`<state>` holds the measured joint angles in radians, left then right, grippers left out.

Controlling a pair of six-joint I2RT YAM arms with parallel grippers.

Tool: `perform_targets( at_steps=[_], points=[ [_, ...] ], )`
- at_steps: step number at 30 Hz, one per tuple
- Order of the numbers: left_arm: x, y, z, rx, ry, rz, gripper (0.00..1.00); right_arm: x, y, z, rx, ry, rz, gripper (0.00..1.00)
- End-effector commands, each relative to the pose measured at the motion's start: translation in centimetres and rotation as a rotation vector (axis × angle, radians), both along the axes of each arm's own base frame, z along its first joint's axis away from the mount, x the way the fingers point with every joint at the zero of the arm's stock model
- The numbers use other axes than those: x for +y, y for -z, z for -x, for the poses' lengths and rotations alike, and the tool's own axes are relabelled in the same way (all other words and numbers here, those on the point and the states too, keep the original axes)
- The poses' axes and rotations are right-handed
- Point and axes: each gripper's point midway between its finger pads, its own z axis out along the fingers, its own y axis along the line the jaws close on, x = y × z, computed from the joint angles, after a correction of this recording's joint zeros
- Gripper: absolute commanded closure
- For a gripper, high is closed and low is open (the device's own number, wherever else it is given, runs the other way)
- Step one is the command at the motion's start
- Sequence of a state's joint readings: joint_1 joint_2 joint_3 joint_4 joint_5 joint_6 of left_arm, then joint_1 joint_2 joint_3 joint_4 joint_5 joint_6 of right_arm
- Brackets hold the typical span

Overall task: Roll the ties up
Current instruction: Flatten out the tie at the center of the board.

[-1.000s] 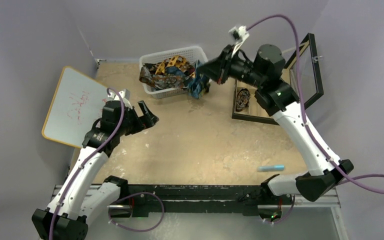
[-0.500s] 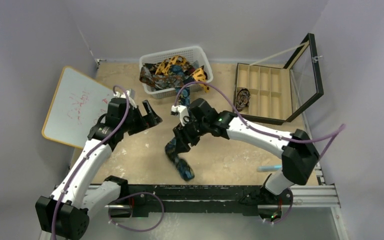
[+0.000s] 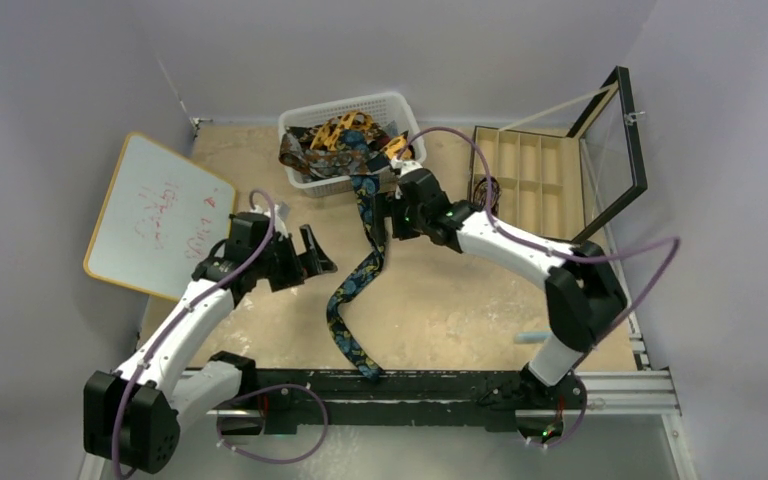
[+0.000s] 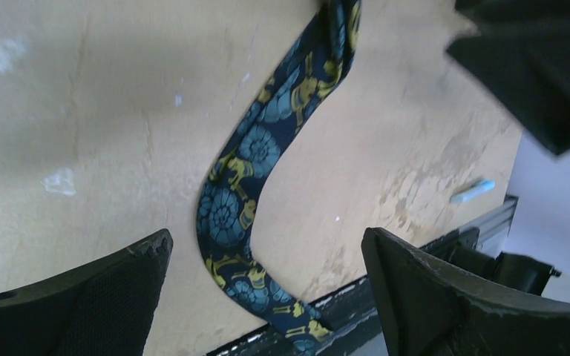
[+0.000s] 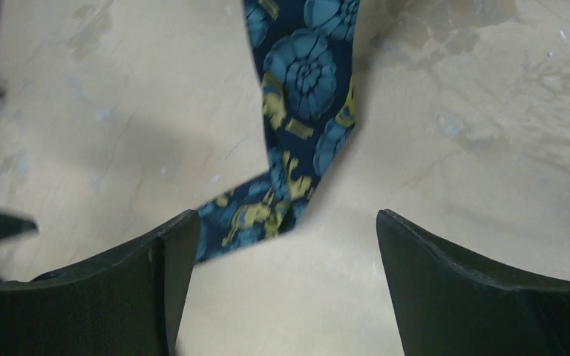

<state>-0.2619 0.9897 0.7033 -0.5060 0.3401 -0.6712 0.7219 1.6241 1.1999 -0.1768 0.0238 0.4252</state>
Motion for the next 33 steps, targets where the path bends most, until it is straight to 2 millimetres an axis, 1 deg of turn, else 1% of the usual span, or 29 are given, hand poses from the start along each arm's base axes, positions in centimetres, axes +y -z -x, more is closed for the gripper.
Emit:
perform_targets(
  at_steps=[1,5,7,8,10,13,15,17,18,20,21,22,23,24,25,26,27,29,30,33],
  points=[
    [-1.6,1.8,1.9,0.078,0.057,0.112,0.03,3.3,-0.5,-4.3,-0.073,0.074,-0.072,0.09],
    [-2.7,3.4,3.8,0.146,0.076,0.196,0.05,5.8,0.5,-7.1,-0.089,0.065,-0.075,0.09],
    [-3.0,4.4,4.8,0.181,0.078,0.207,0.06,6.2,1.1,-8.3,-0.105,0.084,-0.064,0.09],
    [-3.2,4.7,5.1,0.186,0.082,0.210,0.06,6.2,1.4,-8.7,-0.109,0.093,-0.054,0.10],
    [-3.8,5.1,5.7,0.194,0.098,0.212,0.07,6.1,1.5,-10.2,-0.168,0.128,-0.036,0.12],
    [-4.8,6.7,7.0,0.238,0.138,0.159,0.09,5.3,3.1,-11.0,-0.180,0.190,0.017,0.19],
    [-5.1,7.7,7.5,0.272,0.154,0.121,0.11,4.7,3.9,-11.3,-0.188,0.222,0.054,0.24],
    [-4.9,8.5,7.6,0.287,0.150,0.080,0.16,4.4,4.4,-11.4,-0.196,0.226,0.071,0.30],
    [-4.7,8.9,7.6,0.288,0.145,0.061,0.18,4.5,4.6,-11.4,-0.198,0.218,0.077,0.35],
    [-4.5,9.5,7.6,0.288,0.148,0.038,0.23,4.5,4.7,-11.4,-0.197,0.219,0.088,0.53],
    [-4.5,9.8,7.6,0.293,0.152,0.029,0.29,4.5,4.4,-11.4,-0.199,0.220,0.087,0.60],
    [-4.5,10.1,7.6,0.297,0.155,0.020,0.34,4.6,3.2,-11.6,-0.212,0.223,0.073,0.74],
    [-4.5,10.3,7.5,0.296,0.162,0.016,0.38,4.6,2.4,-11.5,-0.218,0.223,0.066,0.82],
    [-4.7,10.4,7.4,0.293,0.169,0.016,0.42,4.5,0.3,-11.4,-0.238,0.227,0.037,0.90],
    [-4.9,10.4,7.2,0.284,0.176,0.020,0.47,4.4,-1.0,-11.2,-0.243,0.227,0.024,0.99],
    [-5.2,10.3,6.9,0.269,0.188,0.030,0.50,4.1,-2.7,-10.7,-0.252,0.229,0.005,1.00],
    [-5.6,10.0,6.5,0.253,0.199,0.043,0.51,3.9,-5.7,-9.9,-0.275,0.218,-0.043,1.00],
    [-6.3,9.1,5.6,0.215,0.213,0.067,0.53,3.3,-9.6,-8.6,-0.313,0.196,-0.109,1.00],
    [-6.5,8.6,5.0,0.197,0.207,0.070,0.53,2.7,-11.3,-7.9,-0.331,0.190,-0.133,1.00],
    [-6.7,6.3,3.6,0.110,0.179,0.090,0.45,0.7,-15.5,-5.8,-0.361,0.198,-0.190,1.00]
  ],
)
